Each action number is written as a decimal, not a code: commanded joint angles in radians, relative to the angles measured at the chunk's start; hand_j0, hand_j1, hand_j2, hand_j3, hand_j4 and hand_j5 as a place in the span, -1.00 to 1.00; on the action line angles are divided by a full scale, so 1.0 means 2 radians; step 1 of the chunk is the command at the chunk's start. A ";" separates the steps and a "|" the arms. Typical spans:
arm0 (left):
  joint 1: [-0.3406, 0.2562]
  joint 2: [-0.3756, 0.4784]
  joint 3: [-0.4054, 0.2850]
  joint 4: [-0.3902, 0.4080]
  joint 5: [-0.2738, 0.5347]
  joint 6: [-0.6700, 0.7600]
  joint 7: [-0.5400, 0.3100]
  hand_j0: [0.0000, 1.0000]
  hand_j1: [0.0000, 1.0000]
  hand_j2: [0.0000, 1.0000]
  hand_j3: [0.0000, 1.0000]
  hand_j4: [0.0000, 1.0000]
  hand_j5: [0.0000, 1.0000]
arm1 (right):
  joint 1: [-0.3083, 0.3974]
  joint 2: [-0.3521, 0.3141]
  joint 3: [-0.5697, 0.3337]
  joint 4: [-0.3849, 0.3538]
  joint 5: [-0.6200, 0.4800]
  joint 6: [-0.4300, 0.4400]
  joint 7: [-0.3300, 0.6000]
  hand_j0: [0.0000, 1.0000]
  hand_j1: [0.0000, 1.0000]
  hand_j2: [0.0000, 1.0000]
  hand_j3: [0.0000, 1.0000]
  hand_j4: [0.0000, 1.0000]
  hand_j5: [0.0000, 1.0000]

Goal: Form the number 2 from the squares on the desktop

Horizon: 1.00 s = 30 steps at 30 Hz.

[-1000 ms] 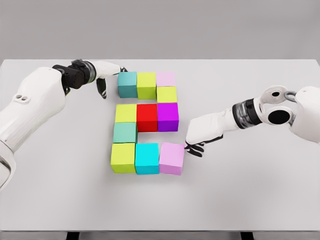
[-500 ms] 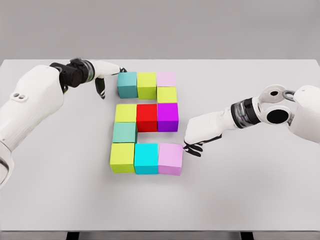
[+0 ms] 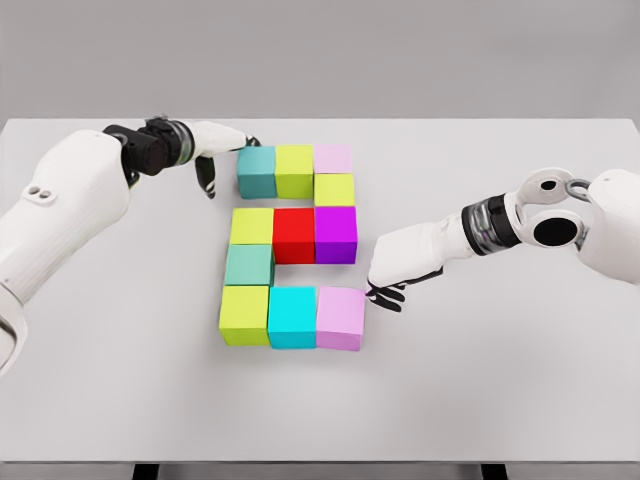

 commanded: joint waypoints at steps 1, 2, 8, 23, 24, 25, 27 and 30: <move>0.000 0.005 0.001 -0.007 0.001 -0.006 -0.001 1.00 1.00 1.00 1.00 1.00 1.00 | 0.000 0.000 -0.001 0.000 -0.002 0.001 0.000 -0.64 -0.64 -0.64 -0.64 -0.64 -0.64; 0.000 0.004 0.001 -0.007 0.000 -0.006 -0.001 1.00 1.00 1.00 1.00 1.00 1.00 | 0.000 0.000 -0.001 -0.001 -0.002 0.001 0.000 -0.64 -0.64 -0.64 -0.64 -0.64 -0.64; -0.005 0.007 0.002 -0.006 0.002 -0.005 0.001 1.00 1.00 1.00 1.00 1.00 1.00 | 0.000 0.003 -0.001 -0.001 -0.002 0.001 0.000 -0.64 -0.64 -0.64 -0.64 -0.64 -0.64; -0.005 0.028 -0.010 -0.044 0.005 -0.023 -0.013 1.00 1.00 1.00 1.00 1.00 1.00 | -0.015 -0.006 -0.003 0.032 -0.001 0.001 0.000 -0.62 -0.62 -0.62 -0.62 -0.62 -0.62; -0.005 0.028 -0.010 -0.049 0.005 -0.023 -0.013 1.00 1.00 1.00 1.00 1.00 1.00 | -0.016 -0.015 -0.007 0.036 -0.002 0.001 0.000 -0.60 -0.60 -0.60 -0.60 -0.60 -0.60; -0.005 0.034 -0.010 -0.050 0.005 -0.028 -0.013 1.00 1.00 1.00 1.00 1.00 1.00 | -0.016 -0.023 -0.016 0.043 -0.002 0.001 0.000 -0.56 -0.56 -0.56 -0.56 -0.56 -0.56; -0.005 0.035 -0.009 -0.050 0.005 -0.035 -0.013 1.00 1.00 1.00 1.00 1.00 1.00 | -0.017 -0.040 -0.031 0.053 -0.006 0.001 0.000 -0.39 -0.39 -0.39 -0.39 -0.39 -0.39; -0.005 0.038 -0.010 -0.050 0.005 -0.044 -0.013 1.00 1.00 1.00 1.00 1.00 1.00 | -0.019 -0.053 -0.044 0.073 -0.006 0.001 0.000 -0.04 -0.04 -0.04 -0.04 -0.04 -0.04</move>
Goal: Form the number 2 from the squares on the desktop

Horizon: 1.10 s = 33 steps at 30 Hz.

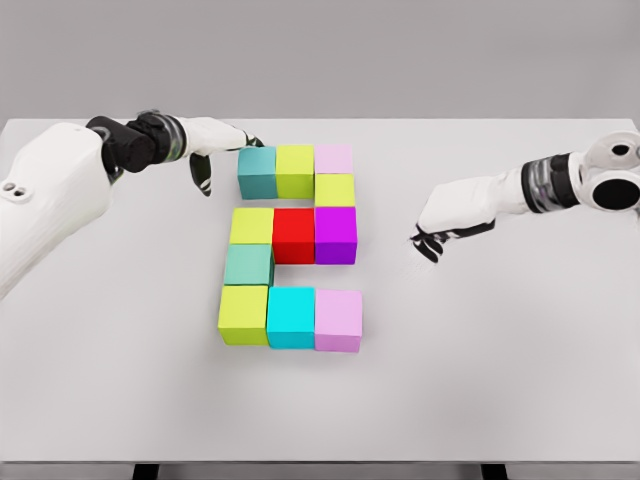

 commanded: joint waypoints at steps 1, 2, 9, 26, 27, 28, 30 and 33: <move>0.000 0.002 0.000 -0.001 0.000 -0.005 0.000 1.00 1.00 1.00 1.00 1.00 1.00 | -0.001 -0.015 -0.011 0.015 -0.003 0.001 0.000 0.55 0.55 0.55 0.55 0.55 0.55; 0.001 0.002 0.000 -0.001 0.000 -0.005 0.000 1.00 1.00 1.00 1.00 1.00 1.00 | -0.004 -0.016 -0.012 0.019 -0.003 0.001 0.000 1.00 1.00 1.00 1.00 1.00 1.00; -0.001 0.002 0.000 0.005 0.000 -0.004 0.000 1.00 1.00 1.00 1.00 1.00 1.00 | -0.007 -0.033 -0.039 0.054 -0.004 0.001 0.000 1.00 1.00 1.00 1.00 1.00 1.00; 0.153 0.225 0.193 -0.226 0.138 -0.259 0.005 1.00 1.00 1.00 1.00 1.00 1.00 | 0.008 -0.045 -0.082 0.056 -0.003 0.001 0.000 1.00 1.00 1.00 1.00 1.00 1.00; 0.158 0.233 0.198 -0.226 0.137 -0.259 0.005 1.00 1.00 1.00 1.00 1.00 1.00 | 0.008 -0.046 -0.083 0.058 -0.003 0.001 0.000 1.00 1.00 1.00 1.00 1.00 1.00; 0.163 0.237 0.198 -0.226 0.138 -0.259 0.005 1.00 1.00 1.00 1.00 1.00 1.00 | 0.008 -0.046 -0.084 0.058 -0.003 0.001 0.000 1.00 1.00 1.00 1.00 1.00 1.00; 0.175 0.245 0.200 -0.225 0.138 -0.259 0.005 1.00 1.00 1.00 1.00 1.00 1.00 | 0.008 -0.043 -0.084 0.058 -0.003 0.001 0.000 1.00 1.00 1.00 1.00 1.00 1.00; 0.176 0.242 0.198 -0.196 0.138 -0.259 0.005 1.00 1.00 1.00 1.00 1.00 1.00 | 0.010 -0.039 -0.084 0.074 -0.003 0.001 0.000 1.00 1.00 1.00 1.00 1.00 1.00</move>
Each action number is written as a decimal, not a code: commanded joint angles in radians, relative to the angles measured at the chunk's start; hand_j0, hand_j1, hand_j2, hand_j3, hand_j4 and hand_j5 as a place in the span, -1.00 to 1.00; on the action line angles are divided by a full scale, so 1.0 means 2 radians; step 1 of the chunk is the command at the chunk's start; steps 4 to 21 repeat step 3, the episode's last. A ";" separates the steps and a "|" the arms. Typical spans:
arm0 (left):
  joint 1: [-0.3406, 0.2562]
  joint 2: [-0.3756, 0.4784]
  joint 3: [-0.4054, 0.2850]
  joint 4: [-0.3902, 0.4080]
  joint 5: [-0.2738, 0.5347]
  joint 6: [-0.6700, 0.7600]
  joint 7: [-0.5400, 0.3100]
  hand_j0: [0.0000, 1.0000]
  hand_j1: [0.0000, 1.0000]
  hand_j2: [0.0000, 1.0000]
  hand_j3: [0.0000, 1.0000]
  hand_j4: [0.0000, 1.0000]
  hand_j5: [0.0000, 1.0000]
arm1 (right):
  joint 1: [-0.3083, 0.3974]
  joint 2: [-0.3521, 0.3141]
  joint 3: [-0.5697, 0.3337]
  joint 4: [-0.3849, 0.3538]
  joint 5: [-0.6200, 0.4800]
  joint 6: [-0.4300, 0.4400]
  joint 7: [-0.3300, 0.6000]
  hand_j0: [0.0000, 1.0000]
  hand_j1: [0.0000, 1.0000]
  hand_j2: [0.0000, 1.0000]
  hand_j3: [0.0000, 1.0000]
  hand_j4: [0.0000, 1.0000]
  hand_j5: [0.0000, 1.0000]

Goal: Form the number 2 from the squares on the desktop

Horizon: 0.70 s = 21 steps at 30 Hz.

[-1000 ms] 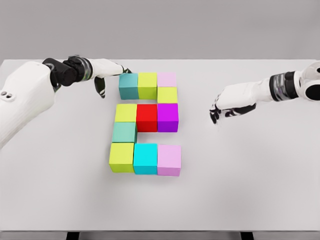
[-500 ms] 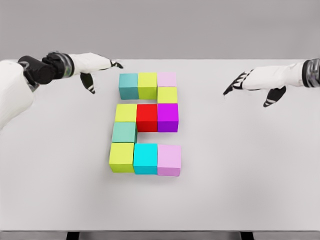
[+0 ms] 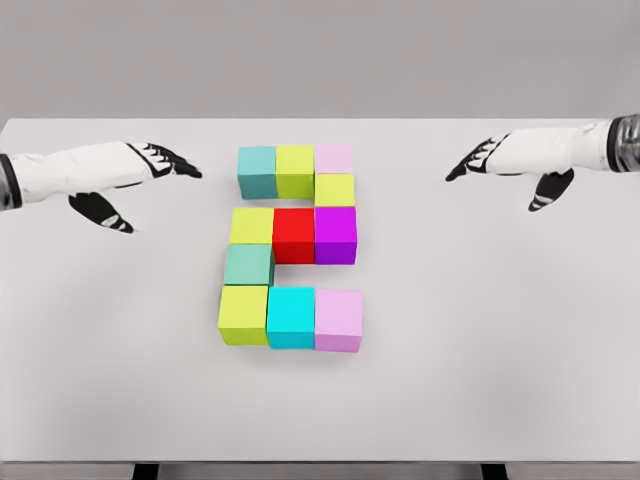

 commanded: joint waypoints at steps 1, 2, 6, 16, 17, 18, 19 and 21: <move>0.000 0.001 0.001 0.010 0.004 -0.001 0.000 1.00 1.00 1.00 1.00 1.00 1.00 | 0.000 0.003 -0.001 0.017 -0.003 0.001 0.000 1.00 1.00 1.00 1.00 1.00 1.00; 0.000 0.001 -0.001 0.010 0.004 -0.001 0.000 1.00 1.00 1.00 1.00 1.00 1.00 | 0.001 0.008 -0.001 0.024 -0.002 0.001 0.000 1.00 1.00 1.00 1.00 1.00 1.00; 0.001 0.001 -0.001 0.010 0.003 -0.001 0.000 1.00 1.00 1.00 1.00 1.00 1.00 | 0.002 0.015 -0.001 0.030 -0.002 0.001 0.000 1.00 1.00 1.00 1.00 1.00 1.00; 0.001 0.001 -0.001 0.010 0.003 -0.001 0.000 1.00 1.00 1.00 1.00 1.00 1.00 | 0.002 0.015 -0.001 0.030 -0.002 0.001 0.000 1.00 1.00 1.00 1.00 1.00 1.00; 0.001 0.001 -0.001 0.010 0.003 -0.001 0.000 1.00 1.00 1.00 1.00 1.00 1.00 | 0.002 0.015 -0.001 0.030 -0.002 0.001 0.000 1.00 1.00 1.00 1.00 1.00 1.00; 0.001 0.001 -0.001 0.010 0.003 -0.001 0.000 1.00 1.00 1.00 1.00 1.00 1.00 | 0.002 0.015 -0.001 0.030 -0.002 0.001 0.000 1.00 1.00 1.00 1.00 1.00 1.00; 0.001 0.001 -0.001 0.010 0.003 -0.001 0.000 1.00 1.00 1.00 1.00 1.00 1.00 | 0.002 0.015 -0.001 0.030 -0.002 0.001 0.000 1.00 1.00 1.00 1.00 1.00 1.00; 0.001 0.001 -0.001 0.010 0.003 -0.001 0.000 1.00 1.00 1.00 1.00 1.00 1.00 | 0.002 0.015 -0.001 0.030 -0.002 0.001 0.000 1.00 1.00 1.00 1.00 1.00 1.00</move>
